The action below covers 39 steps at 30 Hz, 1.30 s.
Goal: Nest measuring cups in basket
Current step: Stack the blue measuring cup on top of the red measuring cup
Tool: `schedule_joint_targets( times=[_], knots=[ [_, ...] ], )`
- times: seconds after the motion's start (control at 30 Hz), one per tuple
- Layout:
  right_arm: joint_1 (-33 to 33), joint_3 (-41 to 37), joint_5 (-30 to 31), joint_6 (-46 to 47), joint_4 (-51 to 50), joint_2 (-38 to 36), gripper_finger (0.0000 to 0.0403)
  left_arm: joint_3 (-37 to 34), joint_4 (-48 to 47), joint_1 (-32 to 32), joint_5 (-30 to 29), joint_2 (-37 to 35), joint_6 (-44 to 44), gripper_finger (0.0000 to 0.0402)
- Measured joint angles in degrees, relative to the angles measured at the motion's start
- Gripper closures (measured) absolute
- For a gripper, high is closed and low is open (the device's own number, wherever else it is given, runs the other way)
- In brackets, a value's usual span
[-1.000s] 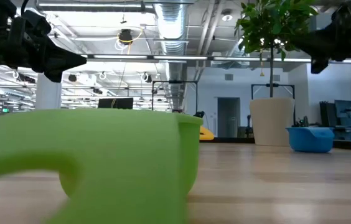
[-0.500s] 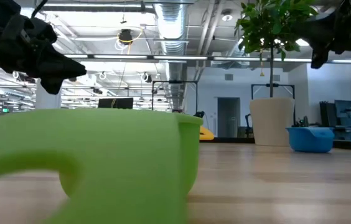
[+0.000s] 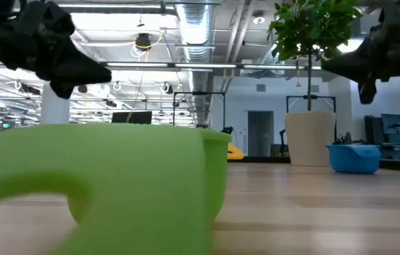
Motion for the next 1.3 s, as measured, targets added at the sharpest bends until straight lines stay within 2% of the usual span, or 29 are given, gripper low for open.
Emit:
schedule_joint_targets(
  times=[0.13, 0.3, 0.4, 0.53, 0.6, 0.77, 0.97, 1.1, 1.3],
  knots=[
    [1.1, 0.0, -6.5, 5.5, -2.9, 1.6, 0.0370, 6.5, 0.2, 0.1, -2.1, 10.0, 0.1, 0.0347],
    [3.3, 0.0, -4.7, 9.0, -3.1, 6.2, 0.0386, 15.2, -3.2, 1.5, -4.7, 20.3, -1.2, 0.0303],
    [4.3, 0.3, -2.5, 10.6, -3.6, 9.2, 0.0385, 21.1, -11.2, 2.6, -6.2, 22.8, -4.7, 0.0278],
    [5.7, 1.8, -2.3, 10.5, -4.6, 13.4, 0.0369, 28.1, -22.9, 3.4, -4.5, 23.9, -8.1, 0.0258],
    [6.3, 3.1, -2.3, 9.0, -4.3, 15.4, 0.0362, 30.2, -24.2, 3.4, -4.9, 24.5, -9.1, 0.0254],
    [6.3, 7.4, -0.3, 6.8, -7.6, 20.2, 0.0352, 32.0, -22.3, 5.7, -7.9, 25.5, -9.3, 0.0253],
    [6.2, 15.7, 6.7, 9.0, -24.0, 26.9, 0.0341, 31.8, -22.6, 9.1, -7.5, 28.2, -14.1, 0.0253],
    [6.0, 20.3, 6.9, 9.2, -31.7, 31.2, 0.0317, 31.9, -18.9, 9.1, -7.9, 32.0, -14.1, 0.0253],
    [4.6, 23.2, 4.8, 11.8, -34.0, 36.8, 0.0266, 31.9, -11.3, 9.2, -2.5, 37.0, -14.3, 0.0253]
  ],
)
